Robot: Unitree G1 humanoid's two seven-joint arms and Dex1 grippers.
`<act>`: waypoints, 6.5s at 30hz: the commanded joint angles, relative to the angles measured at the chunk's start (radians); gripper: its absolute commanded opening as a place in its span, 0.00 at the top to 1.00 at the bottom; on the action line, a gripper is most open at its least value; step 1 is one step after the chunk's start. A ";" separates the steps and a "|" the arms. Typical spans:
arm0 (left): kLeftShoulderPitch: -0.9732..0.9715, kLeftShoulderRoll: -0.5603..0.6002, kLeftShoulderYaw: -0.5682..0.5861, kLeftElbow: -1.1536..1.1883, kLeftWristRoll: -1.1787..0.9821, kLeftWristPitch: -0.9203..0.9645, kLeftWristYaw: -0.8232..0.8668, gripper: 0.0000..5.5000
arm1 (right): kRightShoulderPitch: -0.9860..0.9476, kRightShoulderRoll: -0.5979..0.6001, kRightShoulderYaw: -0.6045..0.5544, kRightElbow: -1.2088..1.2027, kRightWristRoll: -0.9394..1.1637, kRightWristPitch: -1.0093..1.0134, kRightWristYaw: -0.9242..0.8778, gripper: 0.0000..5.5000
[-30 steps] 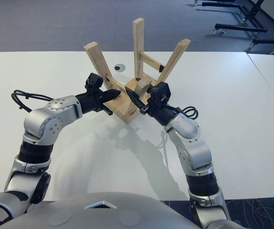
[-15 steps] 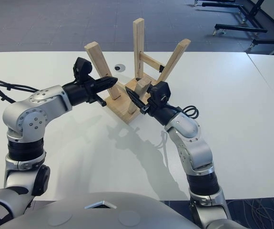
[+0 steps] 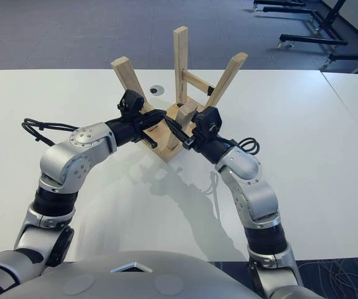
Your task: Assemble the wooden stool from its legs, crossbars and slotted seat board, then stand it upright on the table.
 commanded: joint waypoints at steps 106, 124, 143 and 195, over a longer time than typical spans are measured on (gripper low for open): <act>-0.354 0.117 0.428 0.026 -0.880 0.157 0.345 1.00 | -0.013 -0.132 -0.015 -0.035 0.229 0.342 0.174 0.09; -0.424 0.242 0.626 0.095 -0.867 0.053 0.328 1.00 | -0.265 -0.485 -0.610 -0.184 1.198 0.441 -0.210 0.12; -0.305 0.188 0.543 0.385 -0.406 -0.136 0.159 1.00 | -0.716 -0.380 -0.353 -0.137 1.407 0.306 -0.858 0.55; -0.450 0.084 0.504 0.880 0.000 -0.443 0.038 1.00 | -0.681 -0.371 -0.263 0.008 1.448 0.634 -0.475 0.55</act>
